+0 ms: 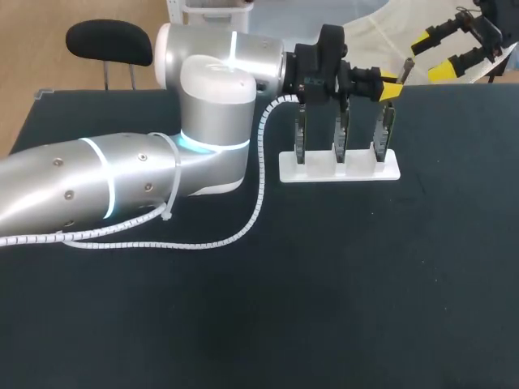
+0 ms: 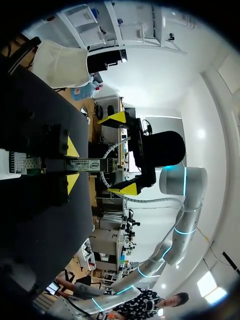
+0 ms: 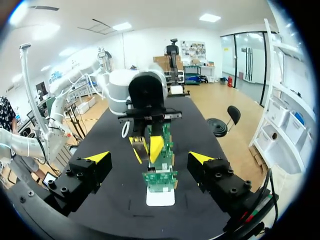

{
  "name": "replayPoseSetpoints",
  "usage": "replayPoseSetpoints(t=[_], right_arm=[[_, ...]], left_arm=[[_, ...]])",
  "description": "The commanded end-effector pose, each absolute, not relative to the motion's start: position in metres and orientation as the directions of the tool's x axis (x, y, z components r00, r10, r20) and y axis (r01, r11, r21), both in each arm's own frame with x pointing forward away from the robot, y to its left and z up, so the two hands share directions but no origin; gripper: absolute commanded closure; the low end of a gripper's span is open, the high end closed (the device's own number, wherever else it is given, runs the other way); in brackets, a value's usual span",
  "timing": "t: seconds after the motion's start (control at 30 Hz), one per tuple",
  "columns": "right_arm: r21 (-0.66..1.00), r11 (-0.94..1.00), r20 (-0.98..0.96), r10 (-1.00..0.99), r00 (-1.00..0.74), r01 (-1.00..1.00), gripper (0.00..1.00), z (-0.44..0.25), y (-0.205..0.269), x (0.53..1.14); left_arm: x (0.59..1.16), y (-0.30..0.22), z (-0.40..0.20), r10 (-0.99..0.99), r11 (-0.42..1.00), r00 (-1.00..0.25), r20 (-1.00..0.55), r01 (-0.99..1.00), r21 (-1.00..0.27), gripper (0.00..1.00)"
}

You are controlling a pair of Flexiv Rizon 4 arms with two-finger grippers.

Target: Pick up the optical module with the left hand, and insert it into the network port with the right hand.

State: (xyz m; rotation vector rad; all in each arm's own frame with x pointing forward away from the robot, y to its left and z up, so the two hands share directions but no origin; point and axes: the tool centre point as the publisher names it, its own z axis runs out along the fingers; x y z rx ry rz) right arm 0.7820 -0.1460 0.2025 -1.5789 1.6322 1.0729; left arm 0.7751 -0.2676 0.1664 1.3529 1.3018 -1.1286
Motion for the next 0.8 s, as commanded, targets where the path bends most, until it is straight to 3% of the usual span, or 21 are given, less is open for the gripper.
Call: replayPoseSetpoints(t=[0.03,0.8], right_arm=[[0.114,-0.044,-0.870,-0.486,-0.079,-0.992,0.00,0.205,-0.145,0.775],[0.106,-0.090,-0.867,-0.496,-0.048,-0.990,0.00,0.205,-0.124,0.762]], left_arm=[[0.774,-0.267,0.167,0.162,-0.019,0.022,-0.986,1.000,0.019,1.00],[0.774,-0.267,0.167,0.162,-0.019,0.022,-0.986,1.000,0.019,1.00]])
